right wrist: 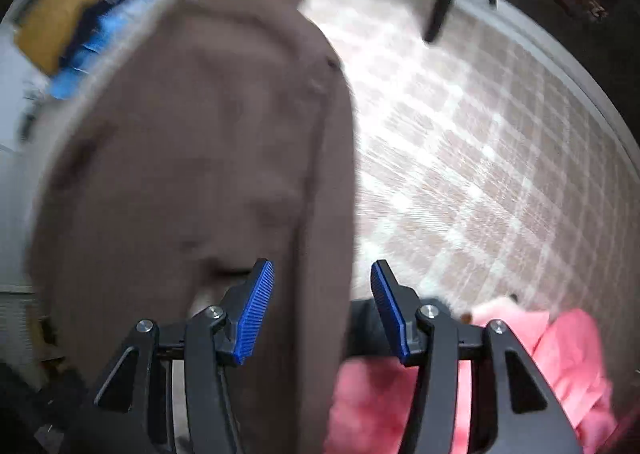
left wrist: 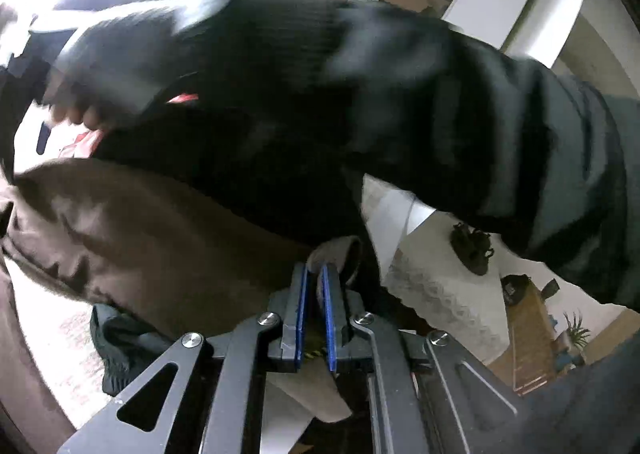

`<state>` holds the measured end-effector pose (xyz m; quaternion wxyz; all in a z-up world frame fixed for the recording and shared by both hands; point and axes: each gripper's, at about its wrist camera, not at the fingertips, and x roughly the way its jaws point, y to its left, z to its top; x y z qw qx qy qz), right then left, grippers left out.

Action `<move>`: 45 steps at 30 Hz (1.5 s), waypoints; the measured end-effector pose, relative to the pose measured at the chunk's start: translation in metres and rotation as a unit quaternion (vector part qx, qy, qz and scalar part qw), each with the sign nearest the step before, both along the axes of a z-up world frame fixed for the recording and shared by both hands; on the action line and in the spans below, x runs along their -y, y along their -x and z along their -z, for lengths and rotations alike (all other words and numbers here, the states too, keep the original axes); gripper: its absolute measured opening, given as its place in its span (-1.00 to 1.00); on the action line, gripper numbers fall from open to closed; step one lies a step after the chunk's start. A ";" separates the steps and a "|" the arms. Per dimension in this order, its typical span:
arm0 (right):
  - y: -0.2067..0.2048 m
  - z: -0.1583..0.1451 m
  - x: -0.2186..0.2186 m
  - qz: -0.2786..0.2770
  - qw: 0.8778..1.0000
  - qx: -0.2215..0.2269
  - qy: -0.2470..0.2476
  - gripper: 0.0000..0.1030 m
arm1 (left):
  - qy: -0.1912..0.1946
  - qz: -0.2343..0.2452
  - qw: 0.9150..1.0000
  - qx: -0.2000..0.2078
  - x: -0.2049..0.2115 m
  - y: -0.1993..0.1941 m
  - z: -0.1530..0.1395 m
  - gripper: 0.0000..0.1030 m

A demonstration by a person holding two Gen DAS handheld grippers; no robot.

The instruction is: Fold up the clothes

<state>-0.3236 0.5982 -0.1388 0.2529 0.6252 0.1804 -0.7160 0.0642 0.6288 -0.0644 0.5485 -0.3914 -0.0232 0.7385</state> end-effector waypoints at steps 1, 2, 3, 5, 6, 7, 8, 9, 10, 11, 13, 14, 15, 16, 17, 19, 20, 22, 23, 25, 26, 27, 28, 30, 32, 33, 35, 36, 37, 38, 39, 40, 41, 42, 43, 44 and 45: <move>0.003 0.005 -0.003 0.009 1.000 0.009 -0.003 -0.55 | -0.007 0.000 1.000 0.001 0.003 -0.002 -0.002 -0.87; 0.006 0.008 -0.007 0.020 1.000 0.019 0.002 -0.82 | -0.013 0.000 1.000 0.006 0.006 -0.002 -0.002 -0.87; 0.008 0.006 -0.013 0.032 0.999 0.025 0.015 -0.91 | -0.020 0.000 1.000 0.010 0.010 -0.003 -0.002 -0.87; 0.011 -0.009 -0.023 0.053 0.997 0.020 0.050 -0.92 | -0.033 -0.011 0.999 0.025 0.024 -0.003 0.000 -0.87; 0.012 -0.016 -0.025 0.063 0.996 0.015 0.060 -0.91 | -0.037 -0.021 0.999 0.032 0.033 -0.001 0.002 -0.87; 0.013 -0.026 -0.028 0.077 0.994 0.009 0.070 -0.91 | -0.041 -0.031 0.998 0.038 0.042 -0.001 0.003 -0.87; 0.014 -0.035 -0.027 0.086 0.993 0.006 0.079 -0.91 | -0.045 -0.040 0.997 0.042 0.051 0.000 0.003 -0.87; 0.014 -0.043 -0.024 0.092 0.992 0.004 0.085 -0.91 | -0.050 -0.050 0.996 0.046 0.060 0.000 0.003 -0.88; 0.013 -0.050 -0.017 0.092 0.992 0.001 0.085 -0.91 | -0.063 -0.069 0.995 0.045 0.077 -0.001 0.002 -0.88; 0.011 -0.056 -0.006 0.088 0.993 -0.003 0.078 -0.91 | -0.072 -0.083 0.993 0.040 0.093 -0.004 0.001 -0.88; 0.007 -0.068 0.015 0.080 0.995 -0.011 0.066 -0.91 | -0.085 -0.116 0.989 0.041 0.128 -0.010 0.001 -0.88; 0.006 -0.072 0.027 0.075 0.995 -0.014 0.059 -0.91 | -0.088 -0.135 0.986 0.046 0.147 -0.014 0.002 -0.88; 0.004 -0.075 0.044 0.065 0.997 -0.014 0.050 -0.91 | -0.091 -0.154 0.982 0.051 0.166 -0.018 0.004 -0.88; -0.001 -0.077 0.060 0.055 0.998 -0.011 0.043 -0.91 | -0.094 -0.173 0.979 0.056 0.185 -0.022 0.005 -0.88; -0.005 -0.075 0.077 0.044 0.998 -0.006 0.037 -0.91 | -0.096 -0.195 0.974 0.063 0.206 -0.028 0.009 -0.88; -0.017 -0.068 0.115 0.019 0.999 0.010 0.023 -0.71 | -0.105 -0.234 0.963 0.078 0.243 -0.039 0.020 -0.88; -0.023 -0.064 0.132 0.006 1.000 0.019 0.021 -0.58 | -0.111 -0.252 0.957 0.086 0.259 -0.044 0.027 -0.88; -0.038 -0.062 0.156 -0.012 1.000 0.018 0.016 -0.20 | -0.084 -0.278 0.950 0.117 0.282 -0.048 0.049 -0.83; -0.046 -0.065 0.163 -0.018 1.000 0.007 0.012 -0.19 | -0.070 -0.291 0.945 0.132 0.294 -0.050 0.060 -0.80; -0.063 -0.078 0.160 -0.021 0.999 -0.010 0.026 -0.17 | -0.043 -0.316 0.934 0.161 0.316 -0.054 0.081 -0.80; -0.071 -0.087 0.150 -0.015 0.999 -0.019 0.041 -0.16 | -0.029 -0.328 0.928 0.176 0.328 -0.057 0.092 -0.80; -0.078 -0.093 0.140 -0.007 0.998 -0.029 0.052 -0.14 | -0.016 -0.340 0.921 0.189 0.339 -0.059 0.102 -0.80; -0.085 -0.096 0.126 0.004 0.998 -0.042 0.055 -0.12 | -0.012 -0.339 0.924 0.179 0.341 -0.061 0.097 -0.80; -0.103 -0.098 0.090 0.039 0.995 -0.067 0.055 -0.11 | -0.006 -0.329 0.932 0.153 0.340 -0.060 0.085 -0.77; -0.120 -0.088 0.056 0.078 0.993 -0.059 0.073 -0.11 | -0.002 -0.311 0.942 0.127 0.331 -0.058 0.075 -0.46; -0.130 -0.081 0.041 0.099 0.990 -0.050 0.085 -0.11 | 0.000 -0.300 0.947 0.117 0.324 -0.057 0.071 -0.40; -0.149 -0.064 0.015 0.138 0.985 -0.033 0.102 -0.11 | 0.003 -0.276 0.956 0.099 0.304 -0.051 0.064 -0.32; -0.160 -0.055 0.005 0.154 0.982 -0.021 0.110 -0.11 | 0.006 -0.267 0.960 0.090 0.297 -0.049 0.061 -0.28; -0.169 -0.048 -0.003 0.167 0.979 -0.012 0.117 -0.11 | 0.008 -0.257 0.963 0.081 0.290 -0.048 0.058 -0.18; -0.177 -0.044 -0.008 0.176 0.976 -0.003 0.124 -0.11 | 0.014 -0.246 0.967 0.064 0.293 -0.054 0.053 -0.08; -0.186 -0.040 -0.014 0.185 0.974 0.005 0.133 -0.11 | 0.028 -0.238 0.969 0.051 0.287 -0.054 0.055 -0.07; -0.195 -0.036 -0.018 0.191 0.971 0.013 0.141 -0.11 | 0.041 -0.230 0.972 0.039 0.280 -0.054 0.056 -0.07; -0.203 -0.033 -0.020 0.194 0.970 0.017 0.144 -0.11 | 0.054 -0.222 0.973 0.027 0.274 -0.054 0.058 -0.07; -0.210 -0.031 -0.022 0.196 0.970 0.017 0.143 -0.11 | 0.067 -0.213 0.975 0.015 0.267 -0.053 0.059 -0.07; -0.215 -0.030 -0.022 0.197 0.970 0.015 0.141 -0.11 | 0.084 -0.207 0.975 0.011 0.264 -0.050 0.065 -0.21; -0.219 -0.030 -0.022 0.197 0.970 0.014 0.140 -0.11 | 0.090 -0.212 0.973 0.019 0.267 -0.046 0.069 -0.69; -0.221 -0.029 -0.021 0.198 0.970 0.015 0.144 -0.11 | 0.097 -0.217 0.971 0.026 0.271 -0.041 0.074 -0.94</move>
